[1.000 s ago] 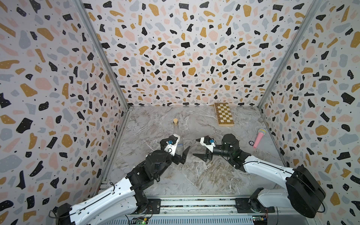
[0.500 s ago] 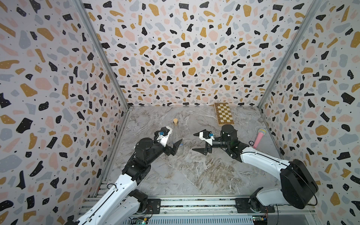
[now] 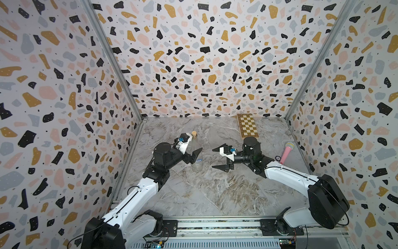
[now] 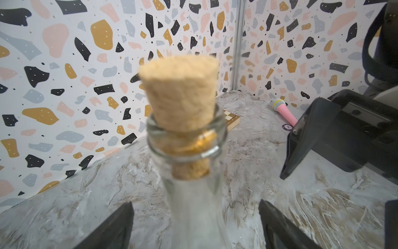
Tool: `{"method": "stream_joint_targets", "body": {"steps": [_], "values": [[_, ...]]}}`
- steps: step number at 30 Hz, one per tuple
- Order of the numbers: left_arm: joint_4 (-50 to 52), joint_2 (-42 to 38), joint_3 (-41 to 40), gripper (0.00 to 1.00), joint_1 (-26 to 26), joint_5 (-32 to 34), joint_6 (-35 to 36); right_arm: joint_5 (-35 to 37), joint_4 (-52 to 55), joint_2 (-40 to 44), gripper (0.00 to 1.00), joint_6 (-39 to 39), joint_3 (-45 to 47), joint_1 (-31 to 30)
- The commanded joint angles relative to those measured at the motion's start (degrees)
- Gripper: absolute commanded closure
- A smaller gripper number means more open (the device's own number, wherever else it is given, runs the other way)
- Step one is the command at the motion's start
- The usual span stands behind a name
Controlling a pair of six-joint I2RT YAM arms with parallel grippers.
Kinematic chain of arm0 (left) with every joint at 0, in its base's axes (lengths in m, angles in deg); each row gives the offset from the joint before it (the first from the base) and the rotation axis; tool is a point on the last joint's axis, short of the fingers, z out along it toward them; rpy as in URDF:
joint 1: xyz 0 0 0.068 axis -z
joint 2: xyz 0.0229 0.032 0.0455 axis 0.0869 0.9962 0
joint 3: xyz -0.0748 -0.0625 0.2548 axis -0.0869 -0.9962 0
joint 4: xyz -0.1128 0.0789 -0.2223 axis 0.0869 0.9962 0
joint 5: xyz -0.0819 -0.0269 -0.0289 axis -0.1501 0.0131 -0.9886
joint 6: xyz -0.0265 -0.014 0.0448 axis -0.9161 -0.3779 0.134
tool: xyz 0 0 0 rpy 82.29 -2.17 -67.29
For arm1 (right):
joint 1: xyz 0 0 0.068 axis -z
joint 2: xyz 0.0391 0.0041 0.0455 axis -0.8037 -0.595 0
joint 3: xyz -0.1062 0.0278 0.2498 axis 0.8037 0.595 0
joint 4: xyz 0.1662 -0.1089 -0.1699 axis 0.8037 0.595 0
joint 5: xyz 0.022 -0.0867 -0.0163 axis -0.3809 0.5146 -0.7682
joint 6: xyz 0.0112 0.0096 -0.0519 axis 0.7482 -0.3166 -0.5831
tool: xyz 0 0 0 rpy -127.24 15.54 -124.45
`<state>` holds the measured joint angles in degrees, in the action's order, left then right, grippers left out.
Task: Remove the label from the bottle
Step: Pick up the bottle from the center of the board.
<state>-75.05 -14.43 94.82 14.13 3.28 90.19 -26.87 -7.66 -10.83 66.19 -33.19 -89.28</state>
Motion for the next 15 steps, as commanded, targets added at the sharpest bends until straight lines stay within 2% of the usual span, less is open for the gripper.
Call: {"method": "stream_joint_targets", "body": {"steps": [1, 10, 15], "values": [[-6.12, 1.93, 3.16, 0.09, -0.50, -3.36, -1.44, -1.60, 1.18, -0.19, 0.16, -0.94, -1.56, 0.01], [-8.10, 5.38, 4.93, 0.17, -0.55, -6.44, -3.48, -1.18, 1.56, -1.15, 0.16, -1.24, -1.45, 0.03], [-8.03, 5.87, 5.42, 0.35, -0.52, -7.93, -4.15, -1.26, 1.82, -1.37, 0.16, -1.28, -1.72, 0.06]]}}
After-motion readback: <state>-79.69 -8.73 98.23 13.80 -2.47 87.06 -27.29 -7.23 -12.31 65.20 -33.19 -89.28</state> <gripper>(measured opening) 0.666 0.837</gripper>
